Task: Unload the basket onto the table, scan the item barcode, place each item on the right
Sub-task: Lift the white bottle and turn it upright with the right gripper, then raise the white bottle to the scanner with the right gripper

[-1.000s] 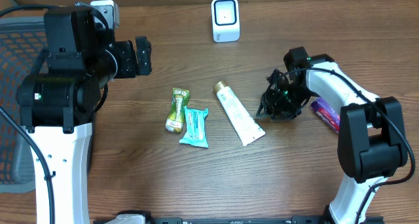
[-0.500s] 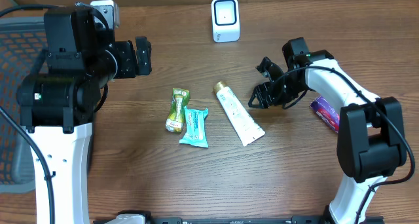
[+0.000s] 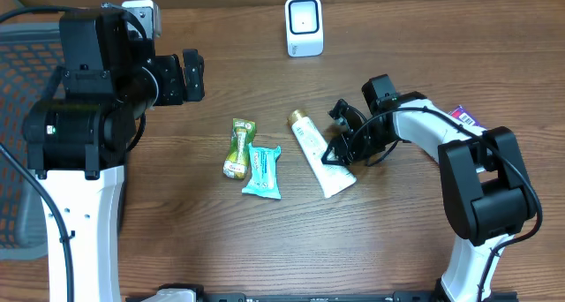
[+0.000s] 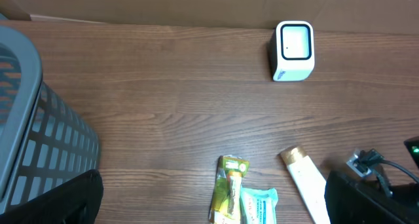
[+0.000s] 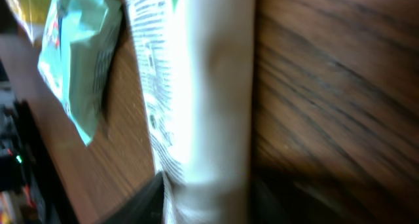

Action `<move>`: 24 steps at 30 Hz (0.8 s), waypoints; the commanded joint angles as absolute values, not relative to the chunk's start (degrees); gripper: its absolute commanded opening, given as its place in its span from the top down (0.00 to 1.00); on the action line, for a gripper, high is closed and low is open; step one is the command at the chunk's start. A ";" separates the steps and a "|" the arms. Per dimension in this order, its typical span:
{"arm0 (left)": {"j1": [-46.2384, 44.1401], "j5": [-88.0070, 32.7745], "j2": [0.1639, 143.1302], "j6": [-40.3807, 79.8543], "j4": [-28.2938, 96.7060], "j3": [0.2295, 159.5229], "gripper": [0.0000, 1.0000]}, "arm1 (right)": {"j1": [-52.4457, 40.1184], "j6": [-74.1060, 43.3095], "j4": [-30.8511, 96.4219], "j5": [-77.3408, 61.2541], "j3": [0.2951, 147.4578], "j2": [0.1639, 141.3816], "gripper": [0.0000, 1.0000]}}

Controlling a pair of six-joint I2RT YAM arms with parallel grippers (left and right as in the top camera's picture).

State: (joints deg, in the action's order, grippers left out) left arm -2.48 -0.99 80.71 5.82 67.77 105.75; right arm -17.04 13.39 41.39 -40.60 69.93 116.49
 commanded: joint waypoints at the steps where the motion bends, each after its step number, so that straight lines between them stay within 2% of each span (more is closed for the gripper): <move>1: -2.26 -0.64 81.01 5.13 67.72 106.24 0.00 | -17.69 8.67 38.70 -42.13 67.31 117.16 0.70; 4: -2.26 -0.64 81.01 5.13 67.70 106.24 0.00 | -17.67 7.22 37.28 -42.44 66.32 117.16 0.72; 5: -2.26 -0.64 81.01 5.13 67.70 106.24 0.01 | -17.67 7.22 37.34 -43.42 66.32 117.16 0.76; 7: -2.26 -0.64 81.01 5.13 67.70 106.24 0.00 | -17.56 7.22 37.58 -45.69 66.41 117.14 0.95; 8: -2.26 -0.64 81.01 5.13 67.72 106.24 0.00 | -17.15 7.20 37.93 -47.24 66.63 117.14 0.96; 13: -2.26 -0.64 81.01 5.13 67.72 106.24 0.00 | -12.78 7.25 40.49 -59.18 69.60 115.07 0.96; 18: -2.26 -0.64 81.01 5.13 67.72 106.24 0.00 | -11.92 8.16 42.57 -59.68 71.02 106.91 0.96; 24: -2.26 -0.64 81.01 5.13 67.72 106.24 0.00 | -11.92 9.47 43.81 -59.66 71.02 90.30 0.96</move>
